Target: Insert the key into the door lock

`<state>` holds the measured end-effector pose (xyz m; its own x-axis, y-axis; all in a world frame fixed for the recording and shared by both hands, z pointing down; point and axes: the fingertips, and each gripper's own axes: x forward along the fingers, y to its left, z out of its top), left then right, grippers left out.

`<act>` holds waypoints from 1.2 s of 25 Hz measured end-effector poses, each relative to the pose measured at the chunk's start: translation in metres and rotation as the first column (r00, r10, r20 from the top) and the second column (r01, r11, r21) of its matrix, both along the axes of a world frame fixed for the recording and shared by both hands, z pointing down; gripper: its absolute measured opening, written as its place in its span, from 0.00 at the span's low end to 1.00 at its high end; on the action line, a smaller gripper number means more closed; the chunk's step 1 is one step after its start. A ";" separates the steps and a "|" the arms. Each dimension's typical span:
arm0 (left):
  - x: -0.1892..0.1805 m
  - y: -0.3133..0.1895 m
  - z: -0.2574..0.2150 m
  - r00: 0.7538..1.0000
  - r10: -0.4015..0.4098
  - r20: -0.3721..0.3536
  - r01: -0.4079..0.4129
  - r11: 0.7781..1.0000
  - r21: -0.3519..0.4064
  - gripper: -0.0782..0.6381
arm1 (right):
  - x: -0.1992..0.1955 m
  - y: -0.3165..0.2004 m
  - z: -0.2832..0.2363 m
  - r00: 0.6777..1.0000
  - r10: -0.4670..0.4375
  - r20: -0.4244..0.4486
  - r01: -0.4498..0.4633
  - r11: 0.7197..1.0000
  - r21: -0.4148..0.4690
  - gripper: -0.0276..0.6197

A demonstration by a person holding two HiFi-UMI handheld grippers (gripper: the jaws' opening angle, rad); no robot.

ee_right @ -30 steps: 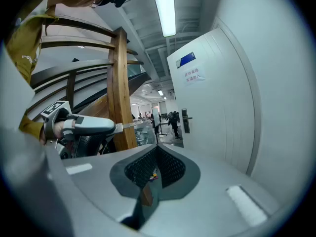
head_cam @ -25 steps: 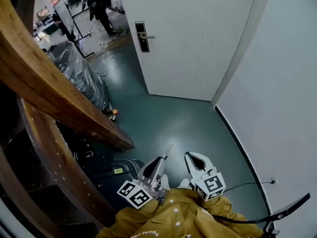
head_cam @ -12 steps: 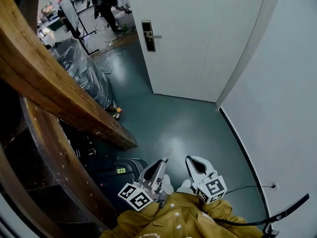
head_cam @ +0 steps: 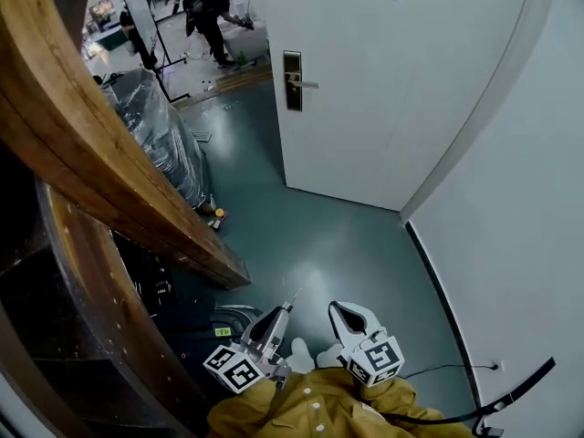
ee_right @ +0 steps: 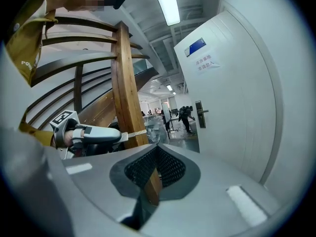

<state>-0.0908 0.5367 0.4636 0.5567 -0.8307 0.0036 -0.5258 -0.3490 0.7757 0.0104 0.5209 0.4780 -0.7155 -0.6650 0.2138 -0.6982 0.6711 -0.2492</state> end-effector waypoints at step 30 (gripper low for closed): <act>0.067 -0.375 -0.014 1.000 -0.017 -0.025 0.017 1.000 -0.007 0.15 | 0.076 -0.381 -0.007 1.000 0.009 0.005 -0.010 0.999 0.051 0.05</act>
